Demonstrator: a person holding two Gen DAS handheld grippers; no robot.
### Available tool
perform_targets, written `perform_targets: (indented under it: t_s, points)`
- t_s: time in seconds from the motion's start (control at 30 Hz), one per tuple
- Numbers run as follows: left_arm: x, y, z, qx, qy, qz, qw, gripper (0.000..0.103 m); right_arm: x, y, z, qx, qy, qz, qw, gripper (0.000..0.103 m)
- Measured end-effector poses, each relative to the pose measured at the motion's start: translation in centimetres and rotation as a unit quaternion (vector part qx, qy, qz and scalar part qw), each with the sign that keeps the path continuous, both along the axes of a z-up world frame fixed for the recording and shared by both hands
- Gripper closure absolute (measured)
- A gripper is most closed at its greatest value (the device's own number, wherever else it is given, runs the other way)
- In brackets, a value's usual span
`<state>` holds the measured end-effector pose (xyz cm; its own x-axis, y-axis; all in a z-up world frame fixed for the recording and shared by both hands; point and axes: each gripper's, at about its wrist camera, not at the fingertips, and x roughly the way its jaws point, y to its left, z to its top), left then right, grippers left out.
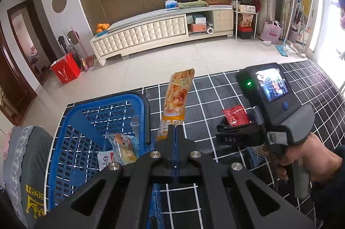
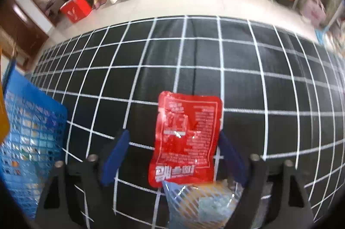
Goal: Organize snacks
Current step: 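Grasp the orange snack bag with the left gripper while the right gripper grasps the red pack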
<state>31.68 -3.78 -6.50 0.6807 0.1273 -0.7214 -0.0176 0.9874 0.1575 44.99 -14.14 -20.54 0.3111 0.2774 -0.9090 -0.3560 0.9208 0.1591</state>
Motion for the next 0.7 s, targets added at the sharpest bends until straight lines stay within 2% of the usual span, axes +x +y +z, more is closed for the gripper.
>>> perform_targets:
  t_s: [0.03,0.1,0.17,0.2,0.27,0.43,0.7]
  points:
    - [-0.1,0.0,0.0,0.001,-0.002,-0.001,1.0,0.103,-0.2,0.4,0.0,-0.015,-0.013,0.014,1.0,0.029]
    - [-0.3,-0.1,0.1,-0.001,-0.003,-0.003,1.0,0.103,-0.7,0.9,-0.1,-0.031,-0.027,0.028,0.999,0.052]
    - [-0.5,0.0,0.2,-0.011,-0.003,-0.003,0.9999,0.103,-0.7,0.5,0.0,-0.013,-0.015,0.038,0.999,0.067]
    - [-0.5,0.0,0.2,-0.015,-0.003,-0.002,0.9999,0.103,-0.8,0.1,0.0,0.003,-0.002,0.038,0.999,0.072]
    - [-0.8,0.0,0.2,-0.023,-0.002,-0.004,0.9997,0.103,-1.2,-0.7,-0.1,0.018,0.007,0.037,0.999,0.075]
    - [-1.7,-0.2,0.1,-0.028,0.001,-0.009,0.9996,0.103,-4.2,-1.7,0.5,0.022,-0.018,0.041,0.999,0.079]
    - [-4.8,0.2,1.7,-0.061,-0.013,-0.013,0.998,0.103,-8.7,-1.9,6.9,0.079,-0.07,0.052,0.993,0.079]
